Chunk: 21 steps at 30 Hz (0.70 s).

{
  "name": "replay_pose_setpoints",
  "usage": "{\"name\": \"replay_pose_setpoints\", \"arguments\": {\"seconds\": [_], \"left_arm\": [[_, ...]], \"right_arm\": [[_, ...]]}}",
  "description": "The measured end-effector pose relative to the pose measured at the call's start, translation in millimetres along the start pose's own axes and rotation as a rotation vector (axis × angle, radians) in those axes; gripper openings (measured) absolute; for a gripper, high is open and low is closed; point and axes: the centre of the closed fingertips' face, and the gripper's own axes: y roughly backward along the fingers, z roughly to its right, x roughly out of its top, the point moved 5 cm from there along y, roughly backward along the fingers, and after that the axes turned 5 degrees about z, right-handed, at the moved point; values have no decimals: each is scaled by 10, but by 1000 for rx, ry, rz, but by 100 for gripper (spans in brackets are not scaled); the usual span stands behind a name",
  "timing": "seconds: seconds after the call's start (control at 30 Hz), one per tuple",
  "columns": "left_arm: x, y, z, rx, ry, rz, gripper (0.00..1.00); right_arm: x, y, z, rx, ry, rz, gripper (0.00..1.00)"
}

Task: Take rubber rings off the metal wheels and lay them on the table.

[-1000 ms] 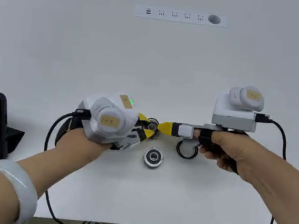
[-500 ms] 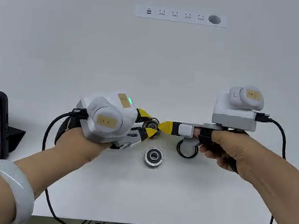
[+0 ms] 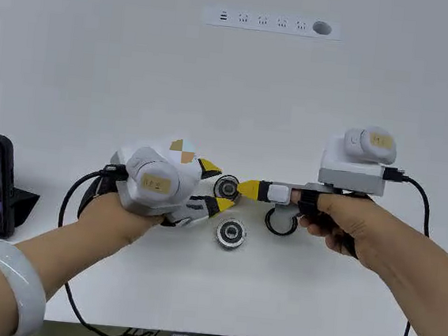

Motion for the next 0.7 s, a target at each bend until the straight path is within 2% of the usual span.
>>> {"name": "replay_pose_setpoints", "arguments": {"seconds": [0.2, 0.57, 0.7], "left_arm": [[-25, 25, -12, 16, 13, 5, 42], [-111, 106, -22, 28, 44, 10, 51], [-115, 137, -34, 34, 59, 27, 55]], "right_arm": [[-1, 18, -57, 16, -2, 5, 2], [-51, 69, -144, 38, -13, 18, 2], [-67, 112, -151, 46, -27, 29, 2]]}}
